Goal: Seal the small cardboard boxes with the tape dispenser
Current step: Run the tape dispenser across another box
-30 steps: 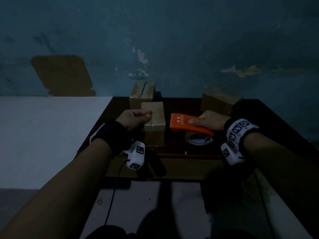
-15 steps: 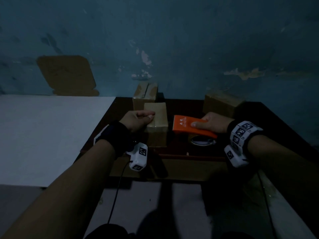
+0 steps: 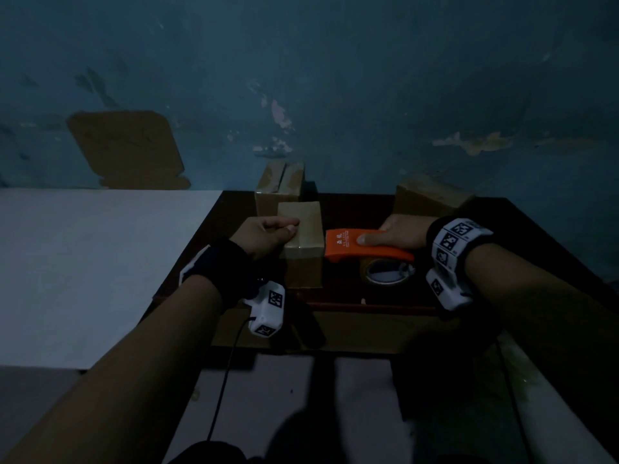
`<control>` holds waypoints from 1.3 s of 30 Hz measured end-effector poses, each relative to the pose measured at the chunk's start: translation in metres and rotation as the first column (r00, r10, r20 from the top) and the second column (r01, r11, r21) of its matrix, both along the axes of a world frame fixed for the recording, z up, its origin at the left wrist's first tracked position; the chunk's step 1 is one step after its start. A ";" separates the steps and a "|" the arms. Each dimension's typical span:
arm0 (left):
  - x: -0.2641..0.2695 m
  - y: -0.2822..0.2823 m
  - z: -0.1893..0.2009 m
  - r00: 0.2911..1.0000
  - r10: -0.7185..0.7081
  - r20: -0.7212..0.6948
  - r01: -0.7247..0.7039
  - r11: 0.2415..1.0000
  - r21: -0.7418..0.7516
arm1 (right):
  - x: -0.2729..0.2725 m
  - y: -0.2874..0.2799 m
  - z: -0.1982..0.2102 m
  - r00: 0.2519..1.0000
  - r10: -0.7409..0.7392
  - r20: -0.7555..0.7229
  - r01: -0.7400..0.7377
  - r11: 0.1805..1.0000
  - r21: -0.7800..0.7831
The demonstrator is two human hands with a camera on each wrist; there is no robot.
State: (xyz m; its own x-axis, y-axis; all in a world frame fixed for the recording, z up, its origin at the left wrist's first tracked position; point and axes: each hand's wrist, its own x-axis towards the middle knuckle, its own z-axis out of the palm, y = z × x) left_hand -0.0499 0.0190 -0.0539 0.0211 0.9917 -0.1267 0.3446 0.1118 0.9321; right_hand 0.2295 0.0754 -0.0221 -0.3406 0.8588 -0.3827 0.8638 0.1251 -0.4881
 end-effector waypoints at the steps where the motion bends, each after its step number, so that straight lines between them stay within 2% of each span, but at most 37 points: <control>1: 0.000 0.001 -0.001 1.000 0.001 0.000 -0.001 1.000 0.003 | -0.001 0.001 0.001 1.000 0.004 0.019 -0.004 1.000 -0.008; 5: 0.000 0.001 -0.002 1.000 0.004 -0.008 -0.004 1.000 0.006 | -0.002 0.002 0.000 0.999 0.014 0.034 -0.014 1.000 -0.009; 10: 0.004 0.000 -0.001 1.000 0.009 0.002 -0.009 0.999 0.040 | -0.001 0.003 0.002 1.000 0.010 -0.008 -0.009 0.996 0.086; 14: 0.011 0.000 -0.002 0.999 -0.016 0.029 0.014 0.998 0.063 | -0.005 0.002 -0.007 0.969 0.105 0.226 -0.150 0.970 0.192; 18: 0.013 0.004 -0.002 0.999 -0.013 0.047 0.011 0.999 0.049 | 0.009 0.007 -0.018 0.999 0.005 0.042 -0.013 0.980 0.198; 23: 0.018 0.005 -0.005 0.999 0.021 0.030 -0.023 0.997 0.080 | 0.029 0.009 -0.007 0.980 -0.117 -0.162 0.161 0.940 0.300; 27: 0.018 0.005 -0.008 0.999 0.025 0.048 -0.029 0.997 0.078 | 0.026 -0.001 -0.008 0.973 -0.151 -0.176 0.206 0.909 0.363; 31: 0.019 0.003 -0.010 0.996 0.062 0.070 -0.067 0.995 0.079 | 0.018 -0.008 -0.030 0.993 -0.093 -0.069 0.111 0.934 0.340; 37: 0.026 -0.007 -0.008 0.994 0.066 0.083 -0.073 0.993 0.092 | 0.001 -0.019 -0.049 0.981 -0.017 0.191 -0.070 0.897 0.437; 39: 0.026 -0.011 -0.006 0.996 0.044 0.078 -0.053 0.992 0.116 | -0.001 -0.023 -0.051 0.985 -0.030 0.168 -0.051 0.888 0.457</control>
